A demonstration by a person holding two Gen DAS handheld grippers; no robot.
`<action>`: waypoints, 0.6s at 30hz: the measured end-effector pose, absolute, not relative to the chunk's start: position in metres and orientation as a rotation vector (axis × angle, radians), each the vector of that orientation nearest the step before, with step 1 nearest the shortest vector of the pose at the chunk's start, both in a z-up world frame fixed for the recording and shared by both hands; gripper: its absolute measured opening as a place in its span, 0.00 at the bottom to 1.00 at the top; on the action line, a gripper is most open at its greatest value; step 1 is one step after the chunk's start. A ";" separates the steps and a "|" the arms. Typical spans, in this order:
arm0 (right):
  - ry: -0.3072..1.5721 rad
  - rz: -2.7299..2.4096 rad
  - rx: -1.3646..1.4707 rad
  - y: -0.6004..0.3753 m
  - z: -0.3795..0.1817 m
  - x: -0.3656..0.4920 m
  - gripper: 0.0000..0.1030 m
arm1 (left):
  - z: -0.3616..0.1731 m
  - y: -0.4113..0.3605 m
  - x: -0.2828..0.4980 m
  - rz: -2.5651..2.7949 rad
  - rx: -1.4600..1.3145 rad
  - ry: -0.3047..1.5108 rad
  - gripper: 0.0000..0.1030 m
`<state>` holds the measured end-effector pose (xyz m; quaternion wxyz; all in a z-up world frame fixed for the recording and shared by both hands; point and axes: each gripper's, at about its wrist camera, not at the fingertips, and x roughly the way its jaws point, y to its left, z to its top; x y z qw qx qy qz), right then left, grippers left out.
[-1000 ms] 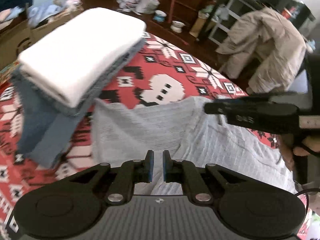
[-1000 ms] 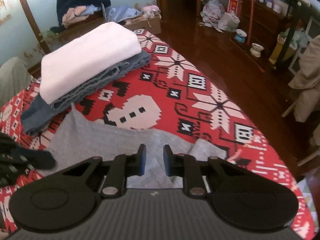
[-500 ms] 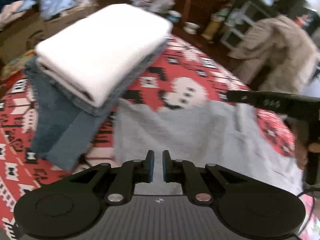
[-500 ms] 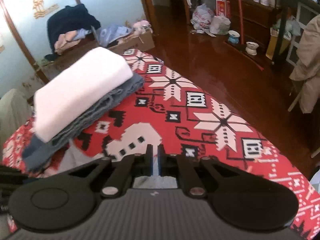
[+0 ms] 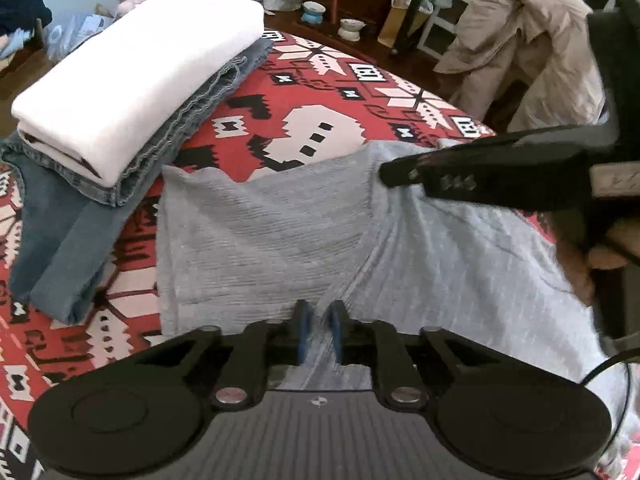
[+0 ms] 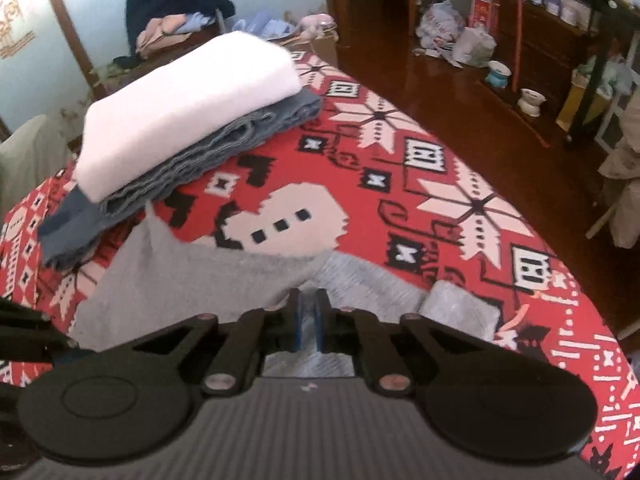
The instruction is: Fold clothes
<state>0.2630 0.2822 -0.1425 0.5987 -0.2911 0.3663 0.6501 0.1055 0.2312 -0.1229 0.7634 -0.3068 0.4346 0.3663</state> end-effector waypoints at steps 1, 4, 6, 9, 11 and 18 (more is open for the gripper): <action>0.850 1.498 -0.670 0.282 -0.140 0.264 0.09 | -0.122 0.231 0.105 0.800 -0.661 0.952 0.12; 0.862 1.467 -0.588 0.273 -0.125 0.274 0.13 | -0.116 0.229 0.102 0.801 -0.651 0.956 0.12; 0.883 1.427 -0.530 0.261 -0.113 0.281 0.26 | -0.110 0.228 0.099 0.797 -0.646 0.953 0.12; 0.904 1.359 -0.462 0.239 -0.096 0.288 0.48 | -0.100 0.226 0.095 0.789 -0.627 0.952 0.28; 0.916 1.312 -0.437 0.220 -0.087 0.288 0.66 | -0.093 0.224 0.092 0.778 -0.605 0.950 0.36; 0.905 1.129 -0.384 0.148 -0.070 0.268 0.96 | -0.069 0.211 0.090 0.718 -0.470 0.950 0.58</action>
